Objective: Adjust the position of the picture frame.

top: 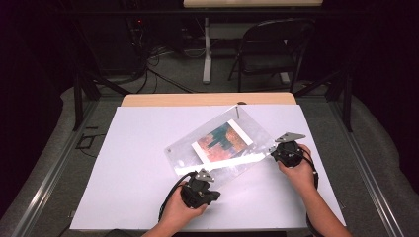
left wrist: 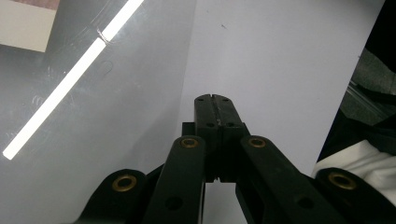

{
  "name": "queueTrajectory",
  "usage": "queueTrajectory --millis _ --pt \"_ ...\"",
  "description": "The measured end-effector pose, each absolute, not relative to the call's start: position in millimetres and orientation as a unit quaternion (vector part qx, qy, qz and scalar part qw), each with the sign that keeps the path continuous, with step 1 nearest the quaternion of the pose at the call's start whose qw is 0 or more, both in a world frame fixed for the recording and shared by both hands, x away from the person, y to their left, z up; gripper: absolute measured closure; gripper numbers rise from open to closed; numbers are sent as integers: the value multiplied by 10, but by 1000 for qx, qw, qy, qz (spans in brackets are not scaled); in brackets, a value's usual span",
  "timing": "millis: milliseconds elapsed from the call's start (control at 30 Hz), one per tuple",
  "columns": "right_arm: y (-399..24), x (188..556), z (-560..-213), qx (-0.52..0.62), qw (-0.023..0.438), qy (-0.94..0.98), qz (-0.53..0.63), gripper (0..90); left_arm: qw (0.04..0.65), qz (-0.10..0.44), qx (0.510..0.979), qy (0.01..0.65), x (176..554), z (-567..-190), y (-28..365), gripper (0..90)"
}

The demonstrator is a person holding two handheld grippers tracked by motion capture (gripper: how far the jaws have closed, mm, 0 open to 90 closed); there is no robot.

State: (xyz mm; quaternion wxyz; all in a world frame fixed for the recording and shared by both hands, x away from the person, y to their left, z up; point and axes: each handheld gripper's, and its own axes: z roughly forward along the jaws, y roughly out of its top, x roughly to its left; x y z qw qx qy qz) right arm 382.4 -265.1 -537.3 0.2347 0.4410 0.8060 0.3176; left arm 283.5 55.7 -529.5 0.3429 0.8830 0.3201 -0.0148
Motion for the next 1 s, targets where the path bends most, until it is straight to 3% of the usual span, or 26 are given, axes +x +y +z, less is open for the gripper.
queueTrajectory --millis 533,1000 --pt "-2633 3669 -5366 443 230 806 318 850 322 4 890 323 2814 -5323 560 900" --pt "-2506 3609 -5364 430 235 815 309 855 304 55 885 348 2959 -5339 716 900"
